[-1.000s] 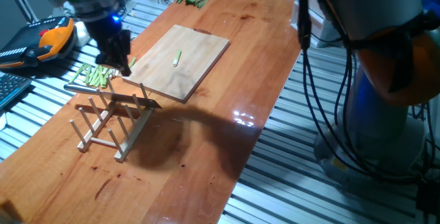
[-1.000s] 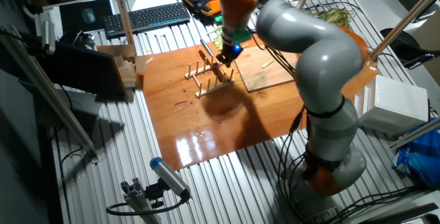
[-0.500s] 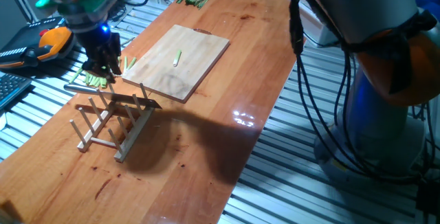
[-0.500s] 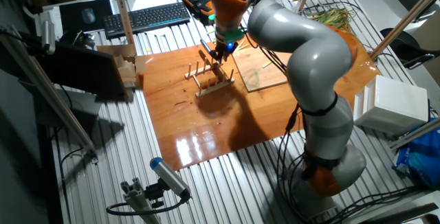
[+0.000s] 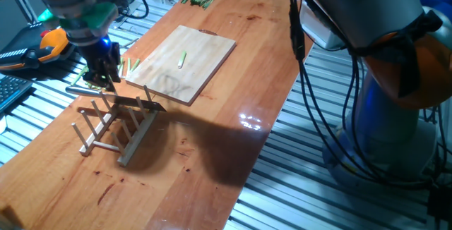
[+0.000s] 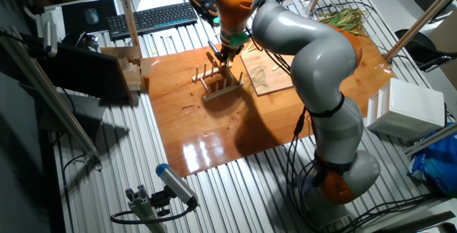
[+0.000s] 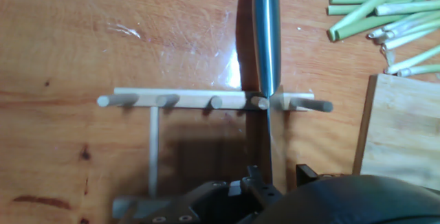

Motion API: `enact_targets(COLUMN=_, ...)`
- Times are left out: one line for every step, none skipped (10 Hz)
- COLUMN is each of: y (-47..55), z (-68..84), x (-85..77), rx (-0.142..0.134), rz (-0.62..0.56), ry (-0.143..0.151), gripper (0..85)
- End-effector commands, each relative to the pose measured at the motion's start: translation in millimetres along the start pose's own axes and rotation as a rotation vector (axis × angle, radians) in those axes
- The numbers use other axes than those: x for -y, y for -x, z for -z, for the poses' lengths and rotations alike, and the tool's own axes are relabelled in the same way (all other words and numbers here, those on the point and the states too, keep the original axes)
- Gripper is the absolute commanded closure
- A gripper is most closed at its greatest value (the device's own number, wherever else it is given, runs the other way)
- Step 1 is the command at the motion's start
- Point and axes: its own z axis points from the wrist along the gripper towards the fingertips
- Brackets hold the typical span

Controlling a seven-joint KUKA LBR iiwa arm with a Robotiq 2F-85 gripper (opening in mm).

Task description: Chop the green garlic

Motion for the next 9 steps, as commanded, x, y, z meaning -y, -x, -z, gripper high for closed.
enact_targets(y=0.7, z=-5.8, x=-0.8, rx=0.005, rz=0.001, ry=-0.005, gripper=51.0)
enact_targets(y=2.2, z=-13.3, x=-0.5, rx=0.017, rz=0.004, ry=-0.017, gripper=51.0)
enact_targets(y=2.9, z=-17.3, x=1.6, rx=0.020, rz=0.009, ry=-0.018, gripper=51.0)
enact_targets(y=2.3, z=-20.6, x=3.6, rx=0.024, rz=0.012, ry=-0.019, gripper=51.0)
enact_targets(y=1.4, z=-23.4, x=3.6, rx=0.030, rz=0.012, ry=-0.023, gripper=51.0)
enact_targets(y=-0.1, z=-27.6, x=3.1, rx=0.045, rz=0.013, ry=-0.054, gripper=51.0)
enact_targets(y=-1.1, z=-32.1, x=3.1, rx=0.057, rz=0.014, ry=-0.060, gripper=51.0)
enact_targets(y=-1.8, z=-37.0, x=3.2, rx=0.070, rz=0.013, ry=-0.069, gripper=51.0)
enact_targets(y=-2.8, z=-42.4, x=3.6, rx=0.082, rz=0.012, ry=-0.071, gripper=51.0)
